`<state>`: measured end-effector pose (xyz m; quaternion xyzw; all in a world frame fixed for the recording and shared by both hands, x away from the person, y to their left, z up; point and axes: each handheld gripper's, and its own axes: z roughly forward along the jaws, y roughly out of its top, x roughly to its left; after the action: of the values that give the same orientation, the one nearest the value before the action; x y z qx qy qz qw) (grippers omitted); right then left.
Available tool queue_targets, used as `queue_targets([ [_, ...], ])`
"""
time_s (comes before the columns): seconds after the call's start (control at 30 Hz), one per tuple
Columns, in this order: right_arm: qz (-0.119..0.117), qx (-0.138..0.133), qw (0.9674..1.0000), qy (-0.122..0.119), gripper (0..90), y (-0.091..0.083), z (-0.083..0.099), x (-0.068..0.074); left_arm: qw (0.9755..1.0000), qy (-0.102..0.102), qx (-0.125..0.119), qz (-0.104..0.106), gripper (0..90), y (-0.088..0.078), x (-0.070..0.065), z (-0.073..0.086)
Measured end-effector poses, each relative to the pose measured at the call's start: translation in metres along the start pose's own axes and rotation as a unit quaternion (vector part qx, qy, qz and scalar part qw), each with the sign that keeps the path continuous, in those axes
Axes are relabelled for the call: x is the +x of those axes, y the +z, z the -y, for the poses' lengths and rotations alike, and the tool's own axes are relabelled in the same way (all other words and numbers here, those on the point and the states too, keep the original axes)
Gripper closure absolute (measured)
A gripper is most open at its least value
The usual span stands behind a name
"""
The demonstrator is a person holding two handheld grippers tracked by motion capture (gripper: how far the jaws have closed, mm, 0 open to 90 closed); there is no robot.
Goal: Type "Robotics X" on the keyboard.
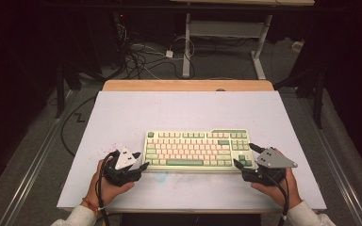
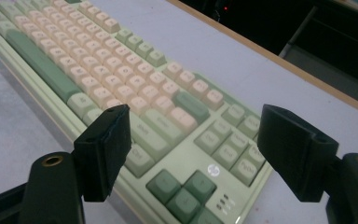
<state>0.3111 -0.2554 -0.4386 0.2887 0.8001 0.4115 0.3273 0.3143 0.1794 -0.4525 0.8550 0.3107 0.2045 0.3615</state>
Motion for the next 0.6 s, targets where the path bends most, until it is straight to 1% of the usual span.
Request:
queue_targets([
  [0.07, 0.002, 0.008, 1.0, -0.003, 26.1, -0.003, 0.004, 0.0, 0.9999, 0.004, -0.002, 0.011, 66.4, 0.003, -0.001, -0.007],
  [0.1, 0.004, 0.016, 0.9999, 0.0, 26.2, -0.003, 0.006, 0.0, 0.9997, 0.009, 0.0, 0.02, 71.8, 0.004, -0.001, -0.01],
  [0.13, 0.005, 0.023, 0.9997, 0.002, 26.2, -0.004, 0.007, 0.0, 0.9996, 0.016, 0.002, 0.022, 75.7, 0.005, -0.003, -0.014],
  [0.2, 0.007, 0.026, 0.9996, 0.006, 26.2, -0.007, 0.01, 0.0, 0.9992, 0.021, 0.006, 0.034, 83.6, 0.008, -0.004, -0.02],
  [0.23, 0.008, 0.026, 0.9996, 0.006, 26.1, -0.009, 0.011, 0.0, 0.999, 0.024, 0.007, 0.037, 85.4, 0.011, -0.004, -0.023],
  [0.27, 0.009, 0.026, 0.9996, 0.009, 26.2, -0.01, 0.012, 0.0, 0.9988, 0.027, 0.009, 0.04, 86.9, 0.013, -0.005, -0.026],
  [0.33, 0.009, 0.025, 0.9996, 0.012, 26.1, -0.011, 0.013, -0.001, 0.9983, 0.031, 0.013, 0.047, 87.0, 0.018, -0.006, -0.031],
  [0.53, 0.004, 0.032, 0.9994, 0.01, 26.1, -0.01, 0.015, 0.001, 0.9968, 0.04, 0.022, 0.065, 87.1, 0.033, -0.01, -0.048],
  [0.6, 0.002, 0.034, 0.9994, 0.008, 26.1, -0.009, 0.015, 0.002, 0.9963, 0.04, 0.025, 0.072, 87.1, 0.038, -0.011, -0.053],
])
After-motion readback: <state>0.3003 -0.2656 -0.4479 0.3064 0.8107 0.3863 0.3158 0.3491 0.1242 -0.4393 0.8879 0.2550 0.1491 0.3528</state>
